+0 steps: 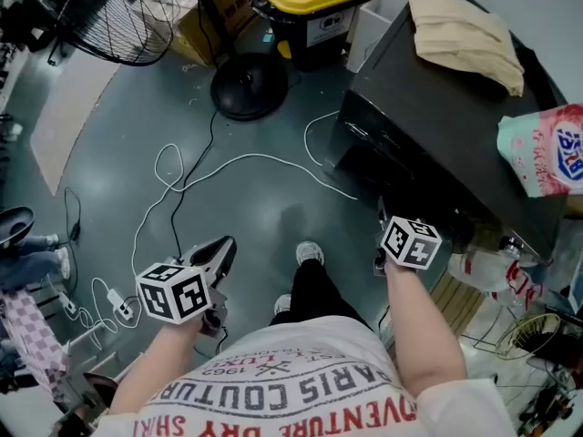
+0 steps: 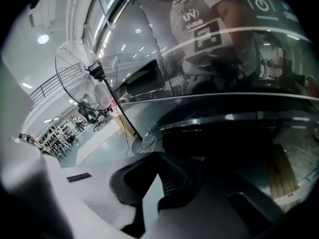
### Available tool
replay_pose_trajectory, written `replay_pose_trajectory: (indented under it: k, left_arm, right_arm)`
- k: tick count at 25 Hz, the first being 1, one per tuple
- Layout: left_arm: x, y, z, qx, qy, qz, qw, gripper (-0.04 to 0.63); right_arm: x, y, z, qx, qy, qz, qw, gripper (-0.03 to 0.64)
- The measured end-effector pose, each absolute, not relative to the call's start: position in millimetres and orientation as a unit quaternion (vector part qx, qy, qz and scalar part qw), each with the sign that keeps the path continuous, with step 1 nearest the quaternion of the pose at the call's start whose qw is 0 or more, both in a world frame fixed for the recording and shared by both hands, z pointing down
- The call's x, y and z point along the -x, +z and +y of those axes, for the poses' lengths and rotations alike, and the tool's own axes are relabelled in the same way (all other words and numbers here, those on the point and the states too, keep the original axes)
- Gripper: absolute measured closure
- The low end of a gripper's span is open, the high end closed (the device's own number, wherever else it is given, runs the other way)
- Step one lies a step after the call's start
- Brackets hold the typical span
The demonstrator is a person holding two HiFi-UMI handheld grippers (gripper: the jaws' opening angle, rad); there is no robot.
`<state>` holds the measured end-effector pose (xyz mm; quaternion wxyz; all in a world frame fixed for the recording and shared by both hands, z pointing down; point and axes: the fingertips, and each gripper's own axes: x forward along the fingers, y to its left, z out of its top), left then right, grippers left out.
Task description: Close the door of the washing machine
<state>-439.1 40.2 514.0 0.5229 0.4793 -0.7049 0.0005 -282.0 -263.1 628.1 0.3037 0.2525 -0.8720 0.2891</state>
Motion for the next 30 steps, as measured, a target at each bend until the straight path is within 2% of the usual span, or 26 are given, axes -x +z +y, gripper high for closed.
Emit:
replay_pose_trajectory:
  k: [12, 18, 25, 30]
  left_arm:
    - [420, 463, 59, -0.523, -0.028, -0.708, 0.473, 0.563]
    - [376, 414, 54, -0.594, -0.029, -0.680, 0.428, 0.563]
    - [322, 354, 67, -0.681, 0.011, -0.646, 0.346, 0.563]
    - [281, 298, 75, -0.751, -0.039, -0.580, 0.313, 0.561]
  right_arm:
    - [264, 539, -225, -0.220, 0.262, -0.898, 0.276, 0.597]
    - [238, 446, -164, -0.163, 0.276, -0.924, 0.209, 0.597]
    - [213, 363, -54, -0.025, 0.211, -0.956, 0.204, 0.597]
    - [192, 299, 5, 0.037, 0.172, -0.973, 0.152, 0.597]
